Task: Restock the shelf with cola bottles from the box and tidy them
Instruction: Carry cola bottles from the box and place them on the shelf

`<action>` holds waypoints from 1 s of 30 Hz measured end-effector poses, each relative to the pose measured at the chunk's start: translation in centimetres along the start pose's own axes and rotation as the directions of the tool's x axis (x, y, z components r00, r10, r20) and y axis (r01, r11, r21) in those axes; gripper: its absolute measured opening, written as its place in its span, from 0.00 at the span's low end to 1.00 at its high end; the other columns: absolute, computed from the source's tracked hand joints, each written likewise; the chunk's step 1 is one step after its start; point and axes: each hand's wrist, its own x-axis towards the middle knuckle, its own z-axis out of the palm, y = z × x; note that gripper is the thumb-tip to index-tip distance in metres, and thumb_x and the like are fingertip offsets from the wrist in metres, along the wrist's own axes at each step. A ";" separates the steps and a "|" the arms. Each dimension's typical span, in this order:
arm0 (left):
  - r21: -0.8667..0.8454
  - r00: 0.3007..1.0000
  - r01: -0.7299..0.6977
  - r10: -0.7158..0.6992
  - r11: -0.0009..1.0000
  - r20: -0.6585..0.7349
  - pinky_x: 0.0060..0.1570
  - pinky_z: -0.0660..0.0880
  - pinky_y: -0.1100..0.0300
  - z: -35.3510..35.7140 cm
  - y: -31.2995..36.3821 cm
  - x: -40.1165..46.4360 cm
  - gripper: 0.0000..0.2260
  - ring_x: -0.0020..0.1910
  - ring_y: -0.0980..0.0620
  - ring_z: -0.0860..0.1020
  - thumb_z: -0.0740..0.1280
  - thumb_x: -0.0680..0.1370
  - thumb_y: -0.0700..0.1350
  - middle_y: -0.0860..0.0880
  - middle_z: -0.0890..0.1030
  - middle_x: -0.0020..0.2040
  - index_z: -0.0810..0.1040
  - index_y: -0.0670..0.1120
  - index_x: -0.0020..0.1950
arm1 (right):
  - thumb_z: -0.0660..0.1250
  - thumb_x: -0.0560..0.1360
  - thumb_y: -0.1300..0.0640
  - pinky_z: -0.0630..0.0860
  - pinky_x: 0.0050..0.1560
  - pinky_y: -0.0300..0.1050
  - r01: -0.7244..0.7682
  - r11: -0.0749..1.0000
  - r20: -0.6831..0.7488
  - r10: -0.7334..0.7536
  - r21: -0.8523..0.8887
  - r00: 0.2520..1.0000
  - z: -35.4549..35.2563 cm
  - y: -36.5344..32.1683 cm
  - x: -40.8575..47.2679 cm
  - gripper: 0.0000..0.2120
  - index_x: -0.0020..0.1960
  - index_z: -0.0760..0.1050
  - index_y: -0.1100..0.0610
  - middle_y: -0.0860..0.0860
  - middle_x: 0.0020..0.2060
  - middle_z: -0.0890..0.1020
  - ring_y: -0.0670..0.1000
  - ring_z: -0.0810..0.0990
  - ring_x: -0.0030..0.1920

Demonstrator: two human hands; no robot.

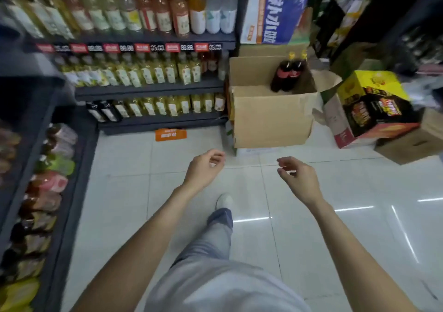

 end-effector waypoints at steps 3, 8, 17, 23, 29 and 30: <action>0.031 0.998 -0.033 0.032 0.999 0.059 0.55 0.76 0.58 2.7 4.7 9.2 0.09 0.50 0.55 0.79 0.66 0.77 0.44 0.53 0.81 0.49 0.78 0.49 0.56 | 0.68 0.74 0.62 0.76 0.52 0.46 -0.090 0.995 -0.057 0.092 0.033 0.994 -4.6 0.6 6.8 0.09 0.53 0.78 0.55 0.46 0.47 0.81 0.48 0.80 0.46; 0.013 0.996 -0.010 0.009 1.000 0.091 0.52 0.75 0.63 5.9 11.2 22.0 0.09 0.51 0.55 0.78 0.64 0.78 0.44 0.53 0.80 0.51 0.77 0.49 0.58 | 0.68 0.73 0.64 0.76 0.53 0.49 -0.133 0.987 -0.102 0.142 0.088 0.985 -10.5 1.7 18.6 0.10 0.54 0.78 0.56 0.48 0.46 0.81 0.52 0.81 0.47; -0.190 0.994 0.074 -0.088 0.979 -0.067 0.50 0.75 0.62 13.9 18.1 43.7 0.06 0.51 0.53 0.79 0.66 0.78 0.41 0.51 0.81 0.50 0.78 0.50 0.53 | 0.68 0.74 0.60 0.75 0.51 0.43 -0.027 0.995 0.082 0.035 -0.095 0.996 -15.9 8.8 44.4 0.14 0.60 0.76 0.57 0.51 0.47 0.81 0.52 0.81 0.49; -0.097 0.956 0.261 -0.271 0.960 -0.108 0.54 0.70 0.62 21.1 18.8 55.1 0.14 0.55 0.54 0.76 0.66 0.77 0.40 0.52 0.78 0.53 0.75 0.46 0.63 | 0.68 0.72 0.59 0.75 0.56 0.55 0.014 0.992 0.174 0.008 -0.125 0.985 -16.4 13.5 59.9 0.21 0.65 0.71 0.54 0.55 0.58 0.79 0.57 0.77 0.57; 0.135 0.937 0.339 -0.322 0.931 -0.131 0.58 0.73 0.50 27.2 15.8 62.9 0.26 0.61 0.46 0.75 0.73 0.71 0.46 0.46 0.78 0.62 0.69 0.48 0.67 | 0.75 0.67 0.54 0.67 0.62 0.51 0.244 0.939 0.318 -0.161 -0.241 0.934 -13.9 16.6 68.9 0.32 0.68 0.68 0.58 0.57 0.63 0.74 0.61 0.68 0.63; 0.109 0.930 0.352 -0.334 0.930 -0.153 0.57 0.74 0.50 28.0 15.3 63.8 0.27 0.60 0.45 0.76 0.74 0.69 0.47 0.45 0.78 0.61 0.69 0.48 0.66 | 0.75 0.67 0.52 0.67 0.62 0.52 0.281 0.919 0.323 -0.187 -0.275 0.928 -13.5 17.0 69.6 0.32 0.67 0.69 0.58 0.57 0.62 0.74 0.61 0.68 0.62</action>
